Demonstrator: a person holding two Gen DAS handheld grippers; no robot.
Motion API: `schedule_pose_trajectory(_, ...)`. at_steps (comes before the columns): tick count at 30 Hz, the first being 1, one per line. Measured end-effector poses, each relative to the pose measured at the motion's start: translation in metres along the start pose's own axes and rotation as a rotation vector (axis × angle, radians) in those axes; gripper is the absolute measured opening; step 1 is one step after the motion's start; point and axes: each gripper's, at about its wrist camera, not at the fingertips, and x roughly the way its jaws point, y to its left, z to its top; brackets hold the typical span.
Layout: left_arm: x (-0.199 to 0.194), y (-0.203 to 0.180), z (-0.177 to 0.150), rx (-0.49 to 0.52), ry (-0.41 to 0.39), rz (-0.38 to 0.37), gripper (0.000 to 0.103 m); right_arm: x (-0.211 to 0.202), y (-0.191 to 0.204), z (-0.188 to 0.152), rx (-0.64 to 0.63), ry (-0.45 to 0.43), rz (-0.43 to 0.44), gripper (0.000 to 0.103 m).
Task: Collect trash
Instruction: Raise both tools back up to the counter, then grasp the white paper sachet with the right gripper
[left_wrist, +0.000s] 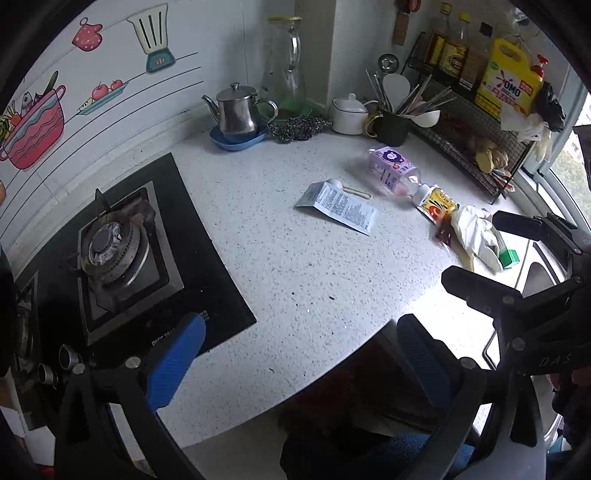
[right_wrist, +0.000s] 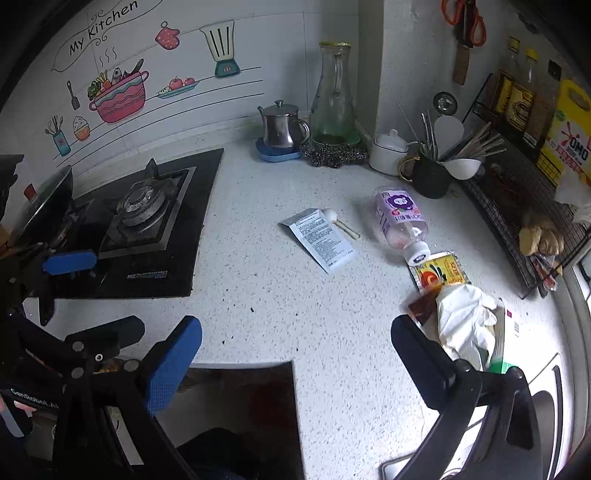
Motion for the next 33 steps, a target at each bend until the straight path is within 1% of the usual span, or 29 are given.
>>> schedule_pose_trajectory(5, 0.032, 0.019, 0.031, 0.000, 0.032, 0.029, 0.103, 0.036, -0.004, 0.031, -0.044, 0.015, 0.048, 0.102)
schedule_pose_trajectory(9, 0.063, 0.036, 0.054, 0.019, 0.058, 0.019, 0.103, 0.073, -0.004, 0.048, -0.069, 0.054, 0.067, 0.102)
schedule_pose_trajectory(12, 0.094, 0.051, 0.071, 0.031, 0.096, 0.018, 0.103, 0.107, -0.004, 0.059, -0.078, 0.094, 0.070, 0.102)
schedule_pose_trajectory(15, 0.126, 0.064, 0.085, 0.039, 0.141, -0.010, 0.103, 0.144, -0.003, 0.068, -0.085, 0.154, 0.039, 0.102)
schedule_pose_trajectory(21, 0.171, 0.078, 0.108, 0.089, 0.192, -0.015, 0.103, 0.190, 0.001, 0.084, -0.114, 0.190, -0.071, 0.102)
schedule_pose_trajectory(23, 0.180, 0.081, 0.113, 0.099, 0.200, -0.039, 0.103, 0.199, 0.003, 0.087, -0.119, 0.206, -0.110, 0.091)
schedule_pose_trajectory(26, 0.192, 0.084, 0.118, 0.109, 0.216, -0.069, 0.103, 0.210, 0.005, 0.089, -0.122, 0.246, -0.148, 0.082)
schedule_pose_trajectory(30, 0.201, 0.086, 0.124, 0.132, 0.222, -0.077, 0.103, 0.216, 0.004, 0.089, -0.107, 0.268, -0.169, 0.079)
schedule_pose_trajectory(33, 0.205, 0.085, 0.126, 0.149, 0.226, -0.084, 0.103, 0.220, 0.003, 0.087, -0.106, 0.283, -0.178, 0.070)
